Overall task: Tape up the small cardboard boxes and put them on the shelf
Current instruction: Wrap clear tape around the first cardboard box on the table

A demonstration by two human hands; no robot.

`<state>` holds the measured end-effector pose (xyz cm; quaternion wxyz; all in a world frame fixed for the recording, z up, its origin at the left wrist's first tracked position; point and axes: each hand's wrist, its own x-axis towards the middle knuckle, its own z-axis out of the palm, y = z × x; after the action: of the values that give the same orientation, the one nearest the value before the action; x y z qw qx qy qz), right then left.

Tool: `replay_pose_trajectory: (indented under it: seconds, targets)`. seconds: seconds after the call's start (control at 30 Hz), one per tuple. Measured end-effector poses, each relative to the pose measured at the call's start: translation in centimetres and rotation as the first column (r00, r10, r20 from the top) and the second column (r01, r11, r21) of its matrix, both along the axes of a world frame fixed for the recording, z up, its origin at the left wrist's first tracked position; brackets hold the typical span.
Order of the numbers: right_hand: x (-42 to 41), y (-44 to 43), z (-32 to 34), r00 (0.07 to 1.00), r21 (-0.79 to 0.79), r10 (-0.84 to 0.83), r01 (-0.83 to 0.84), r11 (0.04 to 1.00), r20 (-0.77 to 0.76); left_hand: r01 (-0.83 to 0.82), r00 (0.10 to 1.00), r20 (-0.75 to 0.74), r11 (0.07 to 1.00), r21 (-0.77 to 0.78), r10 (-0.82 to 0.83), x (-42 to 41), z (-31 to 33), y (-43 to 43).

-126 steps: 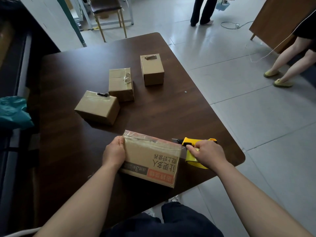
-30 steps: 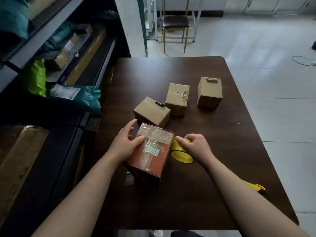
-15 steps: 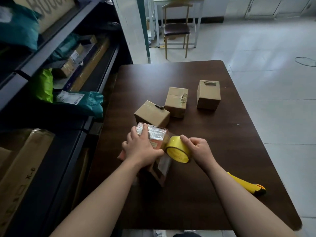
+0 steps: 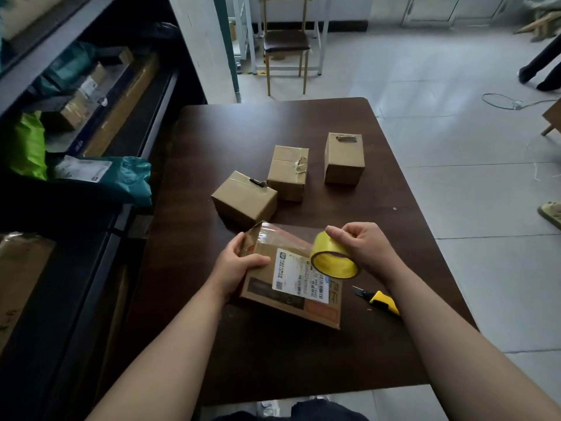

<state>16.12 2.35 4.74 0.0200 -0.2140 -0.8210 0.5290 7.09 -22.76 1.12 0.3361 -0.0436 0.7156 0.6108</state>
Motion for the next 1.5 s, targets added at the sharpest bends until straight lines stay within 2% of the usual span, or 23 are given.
replay_pose_trajectory:
  seconds: [0.13, 0.33, 0.5, 0.83, 1.03, 1.5]
  targets:
    - [1.1, 2.1, -0.4, 0.993, 0.091, -0.006, -0.004, 0.996, 0.117, -0.133, 0.987, 0.101, 0.988, 0.081, 0.125, -0.8, -2.1, -1.4]
    - [1.5, 2.4, -1.1, 0.982, 0.100, -0.009, -0.010, 0.995, 0.189, -0.070, 0.984, 0.170, 0.992, 0.104, 0.051, -2.9, -4.3, -2.7]
    - [1.1, 3.2, -1.3, 0.981, 0.241, -0.015, -0.033, 0.970, 0.194, -0.037, 0.979, 0.206, 0.990, 0.138, 0.007, -3.8, -4.9, -3.2]
    - [1.3, 3.2, -3.3, 0.957, 0.315, -0.050, -0.044, 0.948, 0.285, -0.029, 0.972, 0.234, 0.979, 0.200, -0.019, -4.3, -7.0, -3.0]
    - [1.0, 3.5, -3.0, 0.932, 0.472, -0.050, -0.135, 0.871, 0.358, -0.032, 0.971, 0.236, 0.968, 0.249, -0.028, -4.1, -7.3, -3.0]
    - [1.8, 4.8, -6.0, 0.907, 0.475, -0.054, -0.167, 0.864, 0.417, 0.006, 0.953, 0.289, 0.958, 0.288, -0.092, -4.3, -6.9, -3.0]
